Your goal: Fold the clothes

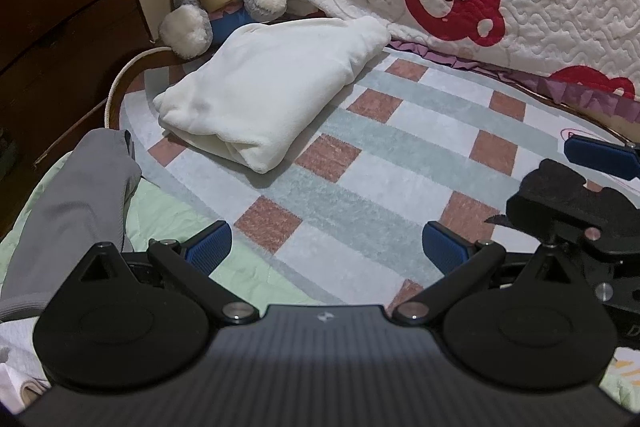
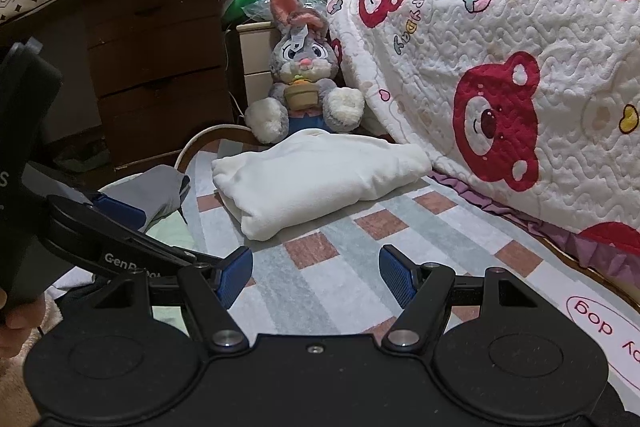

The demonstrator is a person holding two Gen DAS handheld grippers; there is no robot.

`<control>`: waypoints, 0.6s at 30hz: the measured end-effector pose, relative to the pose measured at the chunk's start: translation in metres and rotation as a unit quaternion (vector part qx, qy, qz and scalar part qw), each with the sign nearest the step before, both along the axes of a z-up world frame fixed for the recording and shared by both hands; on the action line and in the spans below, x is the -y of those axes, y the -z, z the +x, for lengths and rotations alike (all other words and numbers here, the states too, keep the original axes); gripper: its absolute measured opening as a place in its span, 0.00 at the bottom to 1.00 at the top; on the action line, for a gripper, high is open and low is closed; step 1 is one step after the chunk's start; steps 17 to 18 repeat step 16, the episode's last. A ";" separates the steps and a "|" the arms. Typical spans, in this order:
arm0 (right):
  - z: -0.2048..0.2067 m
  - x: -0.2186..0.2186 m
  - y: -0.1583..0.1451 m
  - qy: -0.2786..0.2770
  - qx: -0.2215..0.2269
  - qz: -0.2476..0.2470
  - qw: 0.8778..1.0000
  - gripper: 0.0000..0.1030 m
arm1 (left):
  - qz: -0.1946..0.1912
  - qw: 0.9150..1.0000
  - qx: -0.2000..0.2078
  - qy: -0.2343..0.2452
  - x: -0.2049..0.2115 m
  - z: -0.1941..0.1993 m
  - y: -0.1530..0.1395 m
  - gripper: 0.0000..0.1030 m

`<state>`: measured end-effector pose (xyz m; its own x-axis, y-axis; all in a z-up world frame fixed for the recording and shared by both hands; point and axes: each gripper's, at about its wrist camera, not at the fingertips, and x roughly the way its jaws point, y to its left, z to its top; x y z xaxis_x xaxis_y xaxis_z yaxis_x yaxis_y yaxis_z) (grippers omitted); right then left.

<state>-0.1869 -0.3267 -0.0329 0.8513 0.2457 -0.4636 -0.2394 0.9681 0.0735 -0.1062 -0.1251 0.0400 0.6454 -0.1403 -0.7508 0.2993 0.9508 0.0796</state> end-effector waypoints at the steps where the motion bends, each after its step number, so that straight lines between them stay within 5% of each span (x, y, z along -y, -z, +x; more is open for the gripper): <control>1: 0.000 0.000 0.000 0.000 0.000 0.000 1.000 0.72 | 0.000 1.000 0.000 0.000 0.000 0.000 0.000 1.00; 18: 0.000 -0.001 0.001 -0.002 -0.005 -0.003 1.000 0.72 | 0.000 1.000 -0.006 0.009 0.000 -0.001 0.001 1.00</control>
